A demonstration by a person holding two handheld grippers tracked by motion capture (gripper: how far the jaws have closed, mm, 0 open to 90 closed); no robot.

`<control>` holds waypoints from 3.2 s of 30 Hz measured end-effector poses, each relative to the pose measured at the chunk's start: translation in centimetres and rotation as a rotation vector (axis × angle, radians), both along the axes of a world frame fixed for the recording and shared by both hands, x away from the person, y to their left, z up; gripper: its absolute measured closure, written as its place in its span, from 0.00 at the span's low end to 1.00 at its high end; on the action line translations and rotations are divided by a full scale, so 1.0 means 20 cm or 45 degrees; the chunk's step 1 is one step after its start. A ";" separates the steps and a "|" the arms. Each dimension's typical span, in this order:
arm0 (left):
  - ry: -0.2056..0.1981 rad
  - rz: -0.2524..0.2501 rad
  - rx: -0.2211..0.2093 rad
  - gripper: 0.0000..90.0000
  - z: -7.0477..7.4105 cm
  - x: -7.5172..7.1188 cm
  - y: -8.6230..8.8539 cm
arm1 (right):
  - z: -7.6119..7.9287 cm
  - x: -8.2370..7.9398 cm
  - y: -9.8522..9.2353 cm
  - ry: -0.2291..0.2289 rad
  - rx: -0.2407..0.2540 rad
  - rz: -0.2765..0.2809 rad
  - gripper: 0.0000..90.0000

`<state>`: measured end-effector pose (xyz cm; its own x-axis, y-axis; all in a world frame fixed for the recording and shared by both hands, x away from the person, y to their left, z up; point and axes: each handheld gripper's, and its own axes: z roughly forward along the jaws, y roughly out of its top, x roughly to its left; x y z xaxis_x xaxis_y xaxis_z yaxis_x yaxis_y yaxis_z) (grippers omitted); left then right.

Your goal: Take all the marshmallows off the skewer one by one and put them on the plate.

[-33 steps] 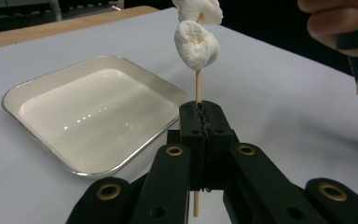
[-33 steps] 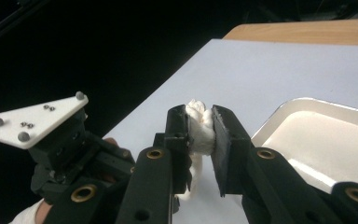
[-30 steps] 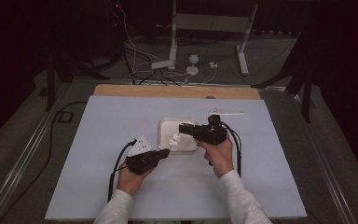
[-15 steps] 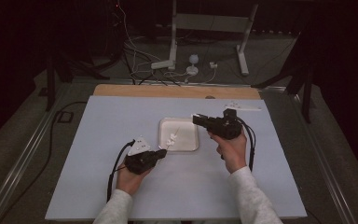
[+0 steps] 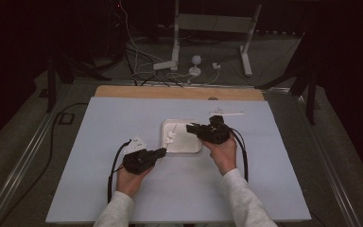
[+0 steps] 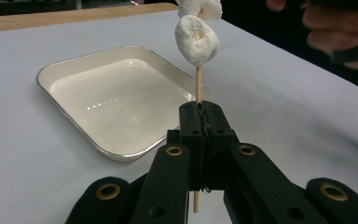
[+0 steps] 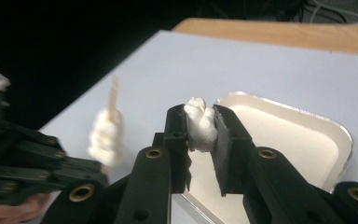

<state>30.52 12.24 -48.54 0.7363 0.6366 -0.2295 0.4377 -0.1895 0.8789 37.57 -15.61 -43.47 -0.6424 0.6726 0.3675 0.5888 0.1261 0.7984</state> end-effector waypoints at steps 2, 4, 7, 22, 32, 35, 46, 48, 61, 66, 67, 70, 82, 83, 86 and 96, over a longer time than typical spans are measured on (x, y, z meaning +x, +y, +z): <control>0.003 0.004 -0.001 1.00 0.00 0.00 0.00 | -0.03 0.02 0.02 0.013 -0.033 -0.004 0.86; 0.005 0.004 -0.003 1.00 0.00 0.00 0.00 | -0.06 0.03 0.04 0.026 -0.061 -0.012 0.85; 0.007 0.008 -0.007 1.00 0.00 0.00 0.00 | -0.10 0.06 0.06 0.061 -0.112 -0.025 0.84; 0.013 0.026 -0.010 1.00 0.00 0.01 0.02 | -0.18 0.09 0.07 0.147 -0.145 -0.086 0.37; 0.020 0.028 -0.005 1.00 -0.01 0.01 0.01 | -0.08 0.01 0.05 0.094 -0.037 0.008 0.23; 0.023 0.027 -0.005 1.00 -0.01 0.02 0.01 | -0.05 -0.01 0.05 0.076 0.002 0.038 0.23; 0.011 -0.016 -0.022 1.00 -0.01 0.01 -0.02 | -0.02 -0.05 0.11 0.057 0.067 0.167 0.39; 0.006 -0.028 -0.029 1.00 -0.01 0.00 -0.02 | -0.02 -0.05 0.13 0.066 0.092 0.195 0.47; -0.015 -0.087 -0.030 1.00 -0.01 0.00 -0.03 | -0.03 -0.04 0.14 0.146 0.172 0.305 0.86; -0.032 -0.097 0.010 1.00 -0.01 0.00 -0.03 | -0.01 -0.05 0.13 0.119 0.164 0.270 0.88; -0.037 -0.096 0.047 1.00 -0.01 0.00 -0.03 | 0.00 -0.05 0.12 0.104 0.177 0.251 0.88; -0.038 -0.101 0.030 1.00 -0.01 0.00 -0.03 | 0.03 -0.04 0.07 0.090 0.238 0.196 0.89; -0.022 -0.061 0.158 1.00 -0.05 0.00 -0.03 | 0.11 -0.04 0.01 0.002 0.308 0.114 0.90; -0.002 -0.050 0.141 1.00 -0.06 0.00 -0.02 | 0.13 -0.03 -0.02 -0.009 0.355 0.089 0.90; -0.006 -0.024 0.086 1.00 -0.04 0.01 0.00 | 0.20 -0.04 -0.07 -0.058 0.287 0.093 0.90; 0.008 0.014 0.043 1.00 -0.03 0.02 0.01 | 0.12 -0.03 -0.03 -0.047 0.113 0.078 0.88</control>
<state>30.84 12.49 -49.22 0.7276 0.6523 -0.2123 0.4456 -0.2142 0.8692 37.01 -16.22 -41.01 -0.6954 0.5977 0.3991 0.5520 0.0887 0.8291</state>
